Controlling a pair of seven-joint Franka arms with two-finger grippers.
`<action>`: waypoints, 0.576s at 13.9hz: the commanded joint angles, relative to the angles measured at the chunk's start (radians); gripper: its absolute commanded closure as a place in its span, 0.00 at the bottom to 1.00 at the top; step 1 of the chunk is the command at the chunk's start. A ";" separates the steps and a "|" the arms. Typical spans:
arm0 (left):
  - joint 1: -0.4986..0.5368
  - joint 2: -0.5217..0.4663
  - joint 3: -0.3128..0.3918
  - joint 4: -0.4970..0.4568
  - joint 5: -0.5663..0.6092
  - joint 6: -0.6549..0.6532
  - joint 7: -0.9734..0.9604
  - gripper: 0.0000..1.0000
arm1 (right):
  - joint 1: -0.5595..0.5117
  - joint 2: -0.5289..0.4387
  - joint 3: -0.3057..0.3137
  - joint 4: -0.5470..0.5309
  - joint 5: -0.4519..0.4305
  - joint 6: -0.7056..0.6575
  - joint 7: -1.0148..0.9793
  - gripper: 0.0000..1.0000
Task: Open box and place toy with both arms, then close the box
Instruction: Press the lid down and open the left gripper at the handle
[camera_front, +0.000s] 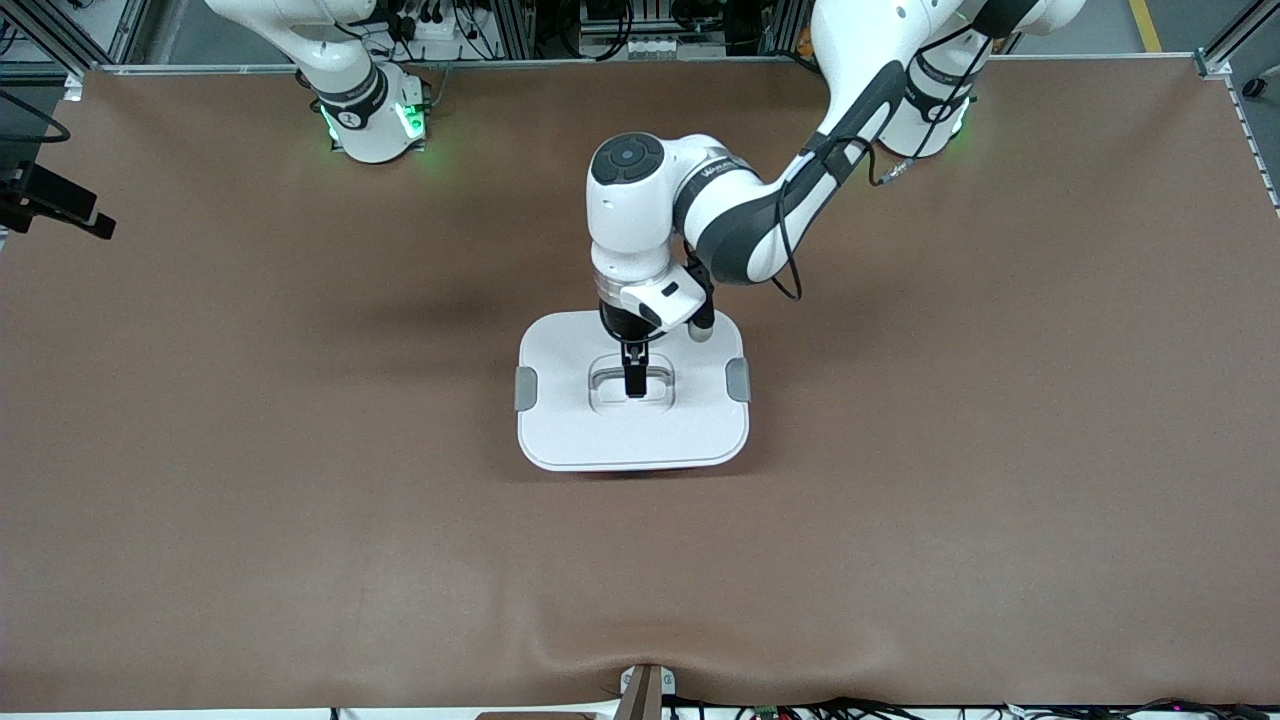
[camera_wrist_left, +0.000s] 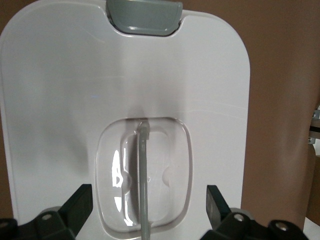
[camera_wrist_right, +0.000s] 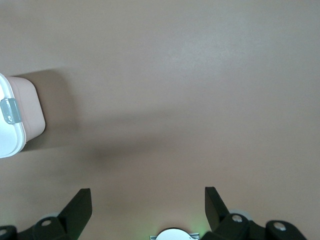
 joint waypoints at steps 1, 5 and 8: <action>0.008 -0.048 -0.004 -0.007 0.011 -0.047 0.044 0.00 | -0.020 0.008 0.011 0.020 0.015 -0.009 -0.001 0.00; 0.053 -0.110 -0.006 -0.006 -0.048 -0.079 0.195 0.00 | -0.022 0.008 0.011 0.020 0.015 -0.008 -0.001 0.00; 0.108 -0.163 -0.006 -0.006 -0.108 -0.113 0.363 0.00 | -0.022 0.008 0.011 0.020 0.015 -0.008 -0.001 0.00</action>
